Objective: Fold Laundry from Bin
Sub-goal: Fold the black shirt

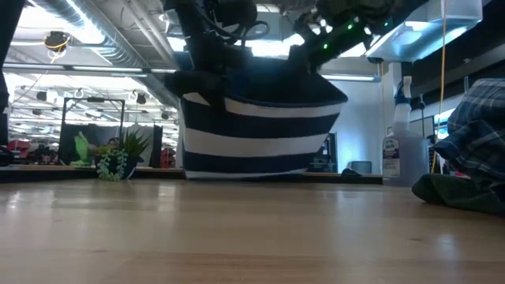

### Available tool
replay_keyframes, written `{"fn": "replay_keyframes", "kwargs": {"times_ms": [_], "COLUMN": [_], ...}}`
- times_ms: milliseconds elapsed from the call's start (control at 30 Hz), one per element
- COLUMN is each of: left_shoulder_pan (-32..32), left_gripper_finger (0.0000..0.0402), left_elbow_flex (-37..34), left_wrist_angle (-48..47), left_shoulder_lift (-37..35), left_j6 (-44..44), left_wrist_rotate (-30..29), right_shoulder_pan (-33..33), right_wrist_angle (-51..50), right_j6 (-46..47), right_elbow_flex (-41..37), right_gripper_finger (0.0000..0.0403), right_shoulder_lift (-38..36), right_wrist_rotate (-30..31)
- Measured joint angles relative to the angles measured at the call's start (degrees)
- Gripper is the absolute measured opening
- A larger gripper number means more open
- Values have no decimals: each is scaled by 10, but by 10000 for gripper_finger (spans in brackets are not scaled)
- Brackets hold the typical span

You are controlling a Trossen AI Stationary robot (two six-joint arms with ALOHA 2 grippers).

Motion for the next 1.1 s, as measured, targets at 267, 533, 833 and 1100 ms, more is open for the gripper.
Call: {"fn": "replay_keyframes", "kwargs": {"times_ms": [267,533,833,1100], "left_shoulder_pan": [-34,-51,-50,-48], "left_gripper_finger": [0,0,0,0], "left_elbow_flex": [-46,-64,-64,-64], "left_wrist_angle": [11,31,32,33], "left_shoulder_lift": [0,0,0,0], "left_j6": [-11,-20,-25,-26], "left_wrist_rotate": [5,14,17,17], "right_shoulder_pan": [0,1,0,9], "right_wrist_angle": [18,44,20,-16], "right_j6": [-7,17,19,-22], "right_elbow_flex": [0,0,0,0], "right_gripper_finger": [254,334,322,134], "right_shoulder_lift": [46,50,70,101], "right_wrist_rotate": [34,75,65,61]}}
